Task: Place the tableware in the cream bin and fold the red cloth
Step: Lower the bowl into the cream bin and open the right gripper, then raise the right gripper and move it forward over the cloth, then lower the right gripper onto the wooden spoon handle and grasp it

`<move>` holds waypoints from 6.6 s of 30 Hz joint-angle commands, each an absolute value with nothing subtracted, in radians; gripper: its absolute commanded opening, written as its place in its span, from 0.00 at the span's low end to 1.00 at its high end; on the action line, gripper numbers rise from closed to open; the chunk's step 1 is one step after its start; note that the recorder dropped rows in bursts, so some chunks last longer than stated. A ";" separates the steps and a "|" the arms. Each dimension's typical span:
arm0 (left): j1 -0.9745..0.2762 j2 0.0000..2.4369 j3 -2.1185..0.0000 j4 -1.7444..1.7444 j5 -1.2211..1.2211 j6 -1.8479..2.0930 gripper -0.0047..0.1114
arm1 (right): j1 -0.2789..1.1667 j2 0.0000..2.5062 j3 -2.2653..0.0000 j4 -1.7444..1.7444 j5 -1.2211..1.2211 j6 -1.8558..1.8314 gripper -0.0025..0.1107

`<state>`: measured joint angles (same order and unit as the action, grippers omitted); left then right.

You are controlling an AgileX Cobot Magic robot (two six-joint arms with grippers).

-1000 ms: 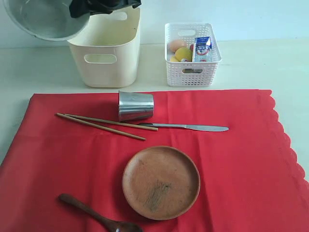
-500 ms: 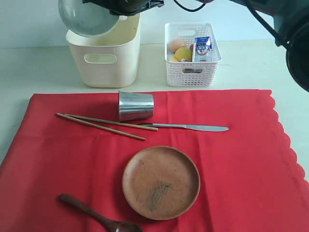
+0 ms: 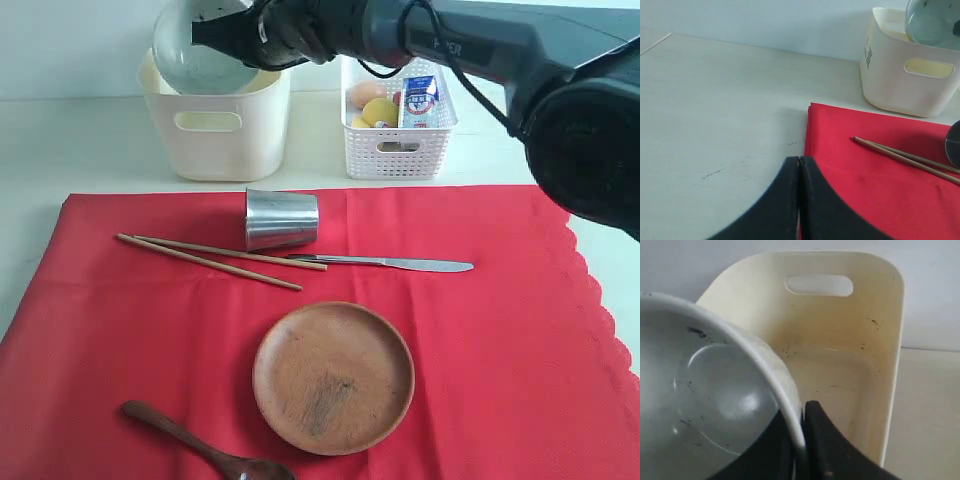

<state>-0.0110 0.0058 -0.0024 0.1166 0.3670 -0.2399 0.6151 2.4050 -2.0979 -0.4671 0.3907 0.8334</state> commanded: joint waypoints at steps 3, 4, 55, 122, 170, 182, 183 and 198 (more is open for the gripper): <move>-0.009 0.000 0.000 0.120 0.360 -0.241 0.04 | 0.622 2.413 -2.111 -0.482 0.335 0.839 0.36; -0.009 0.000 0.000 0.120 0.360 -0.241 0.04 | 0.622 2.410 -2.111 -0.482 0.335 0.839 0.40; -0.009 0.000 0.000 0.120 0.360 -0.241 0.04 | 0.628 2.044 -2.111 -0.081 1.221 0.183 0.40; -0.009 0.000 0.000 0.120 0.360 -0.241 0.04 | 0.933 1.628 -1.243 0.647 0.918 -0.539 0.40; -0.009 0.000 0.000 0.120 0.360 -0.241 0.04 | 1.121 2.130 -1.436 0.158 0.816 -0.189 0.40; -0.009 0.000 0.000 0.120 0.360 -0.241 0.04 | 1.121 2.130 -1.436 0.158 0.816 -0.189 0.19; -0.009 0.000 0.000 0.120 0.360 -0.241 0.04 | 1.121 2.130 -1.436 0.162 0.816 -0.189 0.19; -0.009 0.000 0.000 0.120 0.360 -0.241 0.04 | 1.121 2.176 -1.436 0.158 0.820 -0.178 0.31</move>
